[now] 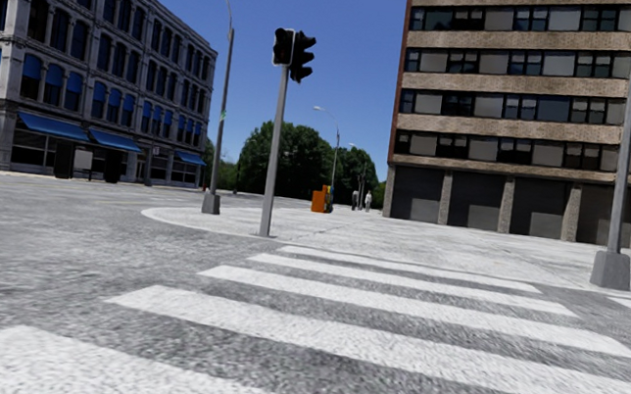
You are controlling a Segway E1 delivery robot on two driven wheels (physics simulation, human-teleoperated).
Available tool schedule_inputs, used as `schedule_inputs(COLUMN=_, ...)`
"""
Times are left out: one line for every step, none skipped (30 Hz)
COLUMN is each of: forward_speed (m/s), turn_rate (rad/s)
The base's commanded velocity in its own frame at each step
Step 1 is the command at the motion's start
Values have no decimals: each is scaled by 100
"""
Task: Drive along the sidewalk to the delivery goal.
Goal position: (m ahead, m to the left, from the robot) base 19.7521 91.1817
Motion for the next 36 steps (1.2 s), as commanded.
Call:
schedule_inputs(forward_speed=200, turn_rate=-3)
schedule_inputs(forward_speed=200, turn_rate=-3)
schedule_inputs(forward_speed=200, turn_rate=0)
schedule_inputs(forward_speed=200, turn_rate=0)
schedule_inputs(forward_speed=200, turn_rate=0)
schedule_inputs(forward_speed=200, turn_rate=0)
schedule_inputs(forward_speed=200, turn_rate=-45)
schedule_inputs(forward_speed=200, turn_rate=-118)
schedule_inputs(forward_speed=200, turn_rate=-120)
schedule_inputs(forward_speed=200, turn_rate=-120)
schedule_inputs(forward_speed=200, turn_rate=-120)
schedule_inputs(forward_speed=200, turn_rate=-120)
schedule_inputs(forward_speed=200, turn_rate=-120)
schedule_inputs(forward_speed=200, turn_rate=-120)
schedule_inputs(forward_speed=200, turn_rate=-75)
schedule_inputs(forward_speed=200, turn_rate=-3)
schedule_inputs(forward_speed=200, turn_rate=0)
schedule_inputs(forward_speed=200, turn_rate=0)
schedule_inputs(forward_speed=200, turn_rate=0)
schedule_inputs(forward_speed=200, turn_rate=-29)
schedule_inputs(forward_speed=200, turn_rate=-120)
schedule_inputs(forward_speed=200, turn_rate=-120)
schedule_inputs(forward_speed=200, turn_rate=-120)
schedule_inputs(forward_speed=200, turn_rate=-120)
schedule_inputs(forward_speed=200, turn_rate=-120)
schedule_inputs(forward_speed=200, turn_rate=-119)
schedule_inputs(forward_speed=200, turn_rate=0)
schedule_inputs(forward_speed=200, turn_rate=0)
schedule_inputs(forward_speed=200, turn_rate=0)
schedule_inputs(forward_speed=200, turn_rate=0)
schedule_inputs(forward_speed=200, turn_rate=0)
schedule_inputs(forward_speed=200, turn_rate=0)
schedule_inputs(forward_speed=200, turn_rate=0)
schedule_inputs(forward_speed=200, turn_rate=0)
schedule_inputs(forward_speed=200, turn_rate=0)
schedule_inputs(forward_speed=200, turn_rate=0)
